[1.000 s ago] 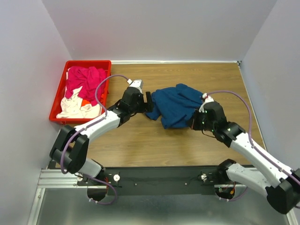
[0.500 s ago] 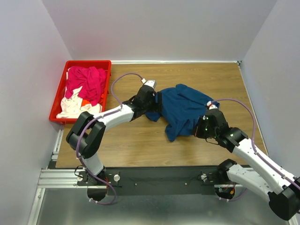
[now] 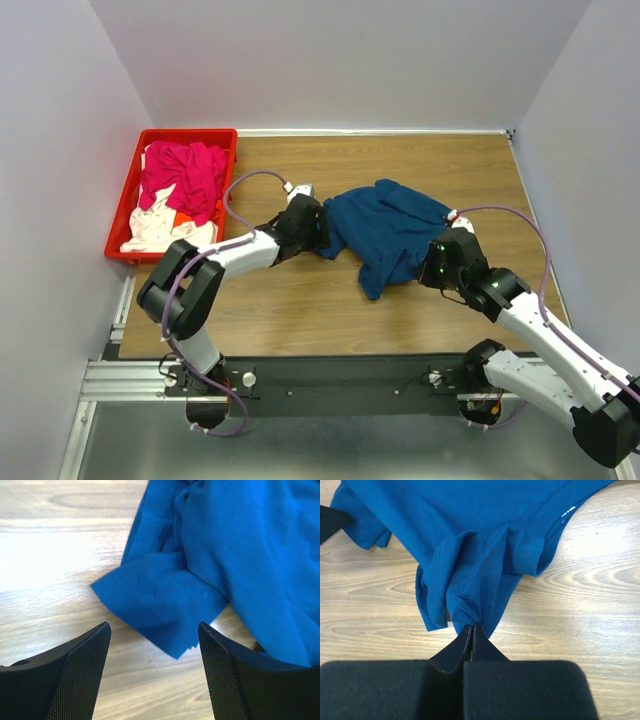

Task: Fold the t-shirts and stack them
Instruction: Flatten the tshirt out

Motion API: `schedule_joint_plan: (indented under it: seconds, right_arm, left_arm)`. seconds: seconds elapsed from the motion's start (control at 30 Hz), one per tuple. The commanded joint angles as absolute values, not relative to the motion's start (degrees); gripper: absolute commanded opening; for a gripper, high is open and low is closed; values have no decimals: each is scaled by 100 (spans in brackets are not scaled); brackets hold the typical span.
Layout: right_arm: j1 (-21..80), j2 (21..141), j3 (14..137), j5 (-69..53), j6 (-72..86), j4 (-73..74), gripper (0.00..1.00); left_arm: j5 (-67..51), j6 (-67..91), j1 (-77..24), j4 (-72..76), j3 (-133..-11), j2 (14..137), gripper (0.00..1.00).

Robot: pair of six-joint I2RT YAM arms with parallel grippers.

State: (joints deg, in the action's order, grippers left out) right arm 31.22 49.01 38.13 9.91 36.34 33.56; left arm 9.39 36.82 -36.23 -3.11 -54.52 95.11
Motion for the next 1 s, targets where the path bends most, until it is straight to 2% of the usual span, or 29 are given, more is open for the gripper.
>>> schedule_joint_plan:
  seconds: [0.0, 0.13, 0.27, 0.3, 0.37, 0.43, 0.47, 0.57, 0.63, 0.77, 0.87, 0.9, 0.97]
  right_arm:
    - [3164, 4852, 3938, 1309, 3577, 3393, 1]
    - [3164, 4808, 3867, 1380, 3612, 3340, 1]
    - [3164, 4851, 3806, 1573, 3647, 3278, 1]
    - [3164, 4878, 3832, 1721, 3647, 3252, 1]
    - [3164, 4965, 3902, 2098, 3621, 3191, 1]
    - [3164, 5088, 4138, 2415, 3490, 3112, 1]
    - [3155, 5245, 4261, 2765, 3402, 3007, 1]
    - [3051, 5615, 5007, 3521, 2972, 2700, 1]
    - [2560, 6124, 5734, 3525, 2586, 2418, 1]
    - [997, 7047, 7192, 2437, 2330, 1603, 1]
    - [538, 7906, 8355, 2015, 2074, 1371, 1]
    - [371, 8032, 9098, 1630, 2031, 1380, 1]
    - [308, 8130, 9517, 1407, 1899, 1275, 1]
  left_arm:
    - [695, 3788, -3525, -114, -5651, 9931, 78]
    - [580, 3718, -3463, -53, -5844, 10204, 75]
    - [659, 3656, -3428, -53, -6029, 10362, 60]
    - [729, 3613, -3358, -70, -6108, 10371, 47]
    - [799, 3534, -3209, -158, -6248, 10389, 29]
    - [966, 3323, -2867, -403, -6599, 10371, 3]
    - [1036, 3261, -2717, -491, -6966, 10328, 0]
    - [1247, 2840, -2146, -817, -7696, 10301, 0]
    - [1510, 2376, -1908, -1227, -8794, 10397, 0]
    - [2125, 1618, -1741, -1976, -11435, 10897, 0]
    - [2136, 1381, -1591, -2083, -12276, 10951, 0]
    - [2110, 1380, -1460, -1987, -12505, 10847, 0]
    - [2022, 1371, -1328, -1733, -12402, 10410, 0]
